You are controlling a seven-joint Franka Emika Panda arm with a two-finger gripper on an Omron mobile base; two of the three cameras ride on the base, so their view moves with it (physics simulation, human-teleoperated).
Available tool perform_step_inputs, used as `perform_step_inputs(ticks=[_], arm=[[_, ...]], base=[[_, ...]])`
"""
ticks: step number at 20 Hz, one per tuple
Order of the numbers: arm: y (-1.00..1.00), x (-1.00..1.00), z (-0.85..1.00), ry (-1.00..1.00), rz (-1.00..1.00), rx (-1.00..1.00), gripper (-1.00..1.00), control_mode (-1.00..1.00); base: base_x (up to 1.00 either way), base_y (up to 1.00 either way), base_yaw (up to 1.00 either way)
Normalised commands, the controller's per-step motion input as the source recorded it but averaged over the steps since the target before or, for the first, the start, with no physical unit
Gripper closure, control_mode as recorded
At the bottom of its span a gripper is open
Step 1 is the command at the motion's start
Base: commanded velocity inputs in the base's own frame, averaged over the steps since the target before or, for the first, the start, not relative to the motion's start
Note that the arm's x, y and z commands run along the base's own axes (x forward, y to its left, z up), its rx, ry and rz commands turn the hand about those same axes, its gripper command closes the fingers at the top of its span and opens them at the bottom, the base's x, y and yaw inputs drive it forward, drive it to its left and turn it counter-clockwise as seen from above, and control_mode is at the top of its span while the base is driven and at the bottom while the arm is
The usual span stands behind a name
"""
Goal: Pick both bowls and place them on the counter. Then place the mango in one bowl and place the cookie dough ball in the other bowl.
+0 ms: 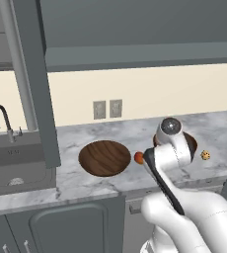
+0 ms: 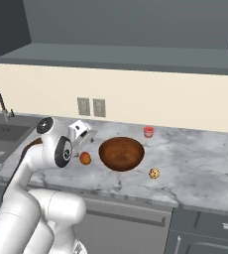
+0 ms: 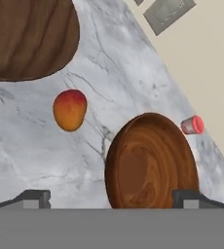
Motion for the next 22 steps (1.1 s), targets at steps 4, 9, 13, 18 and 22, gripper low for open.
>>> perform_step_inputs(ticks=[4,9,13,18,22], arm=[[0.38,0.0,0.01,-0.04,-0.09,0.1,-1.0,-1.0],[0.32,0.0,0.0,-0.01,-0.1,0.09,-1.0,-1.0],[0.1,0.11,-0.08,0.06,-0.07,0.01,-1.0,-1.0],[0.02,0.31,-0.25,0.11,0.0,-0.01,-1.0,-1.0],[0.07,0.38,-0.28,0.15,0.0,0.0,-1.0,-1.0]], base=[[0.0,0.0,0.0],[0.0,0.0,0.0],[0.0,0.0,0.0],[0.0,0.0,0.0],[0.0,0.0,0.0]])
